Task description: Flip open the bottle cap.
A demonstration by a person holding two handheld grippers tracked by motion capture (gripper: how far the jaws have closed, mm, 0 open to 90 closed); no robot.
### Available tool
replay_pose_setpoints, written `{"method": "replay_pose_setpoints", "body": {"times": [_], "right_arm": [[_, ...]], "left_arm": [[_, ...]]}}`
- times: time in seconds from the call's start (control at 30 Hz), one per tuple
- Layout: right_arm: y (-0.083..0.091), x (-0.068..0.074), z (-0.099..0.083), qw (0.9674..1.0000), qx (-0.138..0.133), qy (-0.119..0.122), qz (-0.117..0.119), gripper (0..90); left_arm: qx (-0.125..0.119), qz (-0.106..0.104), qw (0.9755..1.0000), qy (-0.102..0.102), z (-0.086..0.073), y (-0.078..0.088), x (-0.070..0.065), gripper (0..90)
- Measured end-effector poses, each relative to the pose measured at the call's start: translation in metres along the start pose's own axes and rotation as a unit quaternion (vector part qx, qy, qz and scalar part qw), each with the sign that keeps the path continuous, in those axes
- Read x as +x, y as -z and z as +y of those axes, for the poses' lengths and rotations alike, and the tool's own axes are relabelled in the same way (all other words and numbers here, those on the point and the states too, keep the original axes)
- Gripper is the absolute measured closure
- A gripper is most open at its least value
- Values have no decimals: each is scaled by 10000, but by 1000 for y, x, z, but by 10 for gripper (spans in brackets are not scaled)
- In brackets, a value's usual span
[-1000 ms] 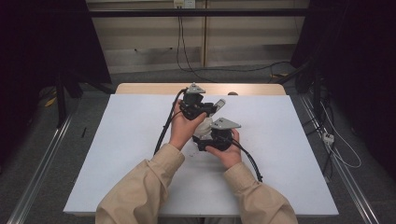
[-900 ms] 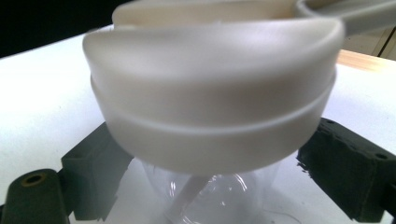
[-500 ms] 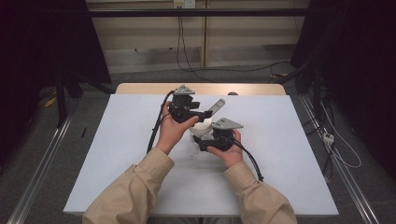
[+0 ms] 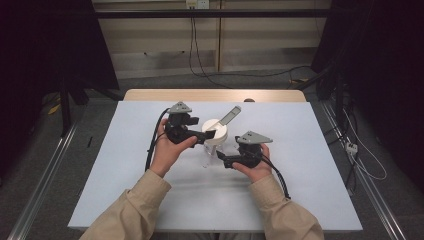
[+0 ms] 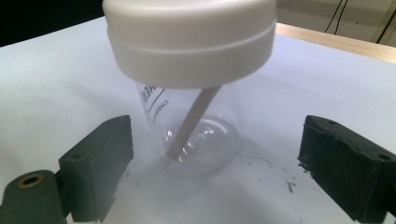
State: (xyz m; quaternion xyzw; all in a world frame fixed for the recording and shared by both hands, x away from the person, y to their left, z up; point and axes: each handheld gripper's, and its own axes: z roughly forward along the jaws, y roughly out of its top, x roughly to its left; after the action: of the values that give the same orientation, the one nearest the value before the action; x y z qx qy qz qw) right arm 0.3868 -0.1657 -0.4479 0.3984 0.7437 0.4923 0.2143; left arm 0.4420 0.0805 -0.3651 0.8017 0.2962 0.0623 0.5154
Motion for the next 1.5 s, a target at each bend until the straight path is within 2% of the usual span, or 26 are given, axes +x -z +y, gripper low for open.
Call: {"method": "replay_pose_setpoints", "body": {"times": [0.2, 0.33, 0.4, 0.5, 0.6, 0.73, 0.83, 1.17, 1.5], "right_arm": [[18, -3, -5, 9999, -37, -109, 56, 98], [30, -4, -10, 9999, -40, -119, 62, 102], [37, -6, -12, 9999, -42, -150, 63, 103], [47, -7, -16, 9999, -65, -145, 46, 103], [58, -9, -19, 9999, -100, -138, 14, 103], [71, -13, -24, 9997, -153, -170, -5, 103], [80, -15, -28, 9997, -159, -175, -45, 103], [102, -17, -42, 9996, -138, -243, -87, 103], [115, -16, -53, 9997, -123, -202, -102, 104]], "left_arm": [[83, -77, 9999, -37, -21, 18, 3, 112], [122, -121, 9998, 21, -38, 28, 7, 99], [221, -100, 9997, 42, -45, 32, 11, 95], [146, -110, 9997, 145, -55, 39, 16, 86], [152, -55, 9998, 148, -64, 46, 19, 86], [113, -39, 9997, 227, -72, 56, 22, 80], [61, 77, 9998, 190, -77, 62, 23, 75], [44, 175, 9998, 113, -96, 79, 23, 75], [-40, 288, 9991, 323, -112, 93, 27, 75]]}}
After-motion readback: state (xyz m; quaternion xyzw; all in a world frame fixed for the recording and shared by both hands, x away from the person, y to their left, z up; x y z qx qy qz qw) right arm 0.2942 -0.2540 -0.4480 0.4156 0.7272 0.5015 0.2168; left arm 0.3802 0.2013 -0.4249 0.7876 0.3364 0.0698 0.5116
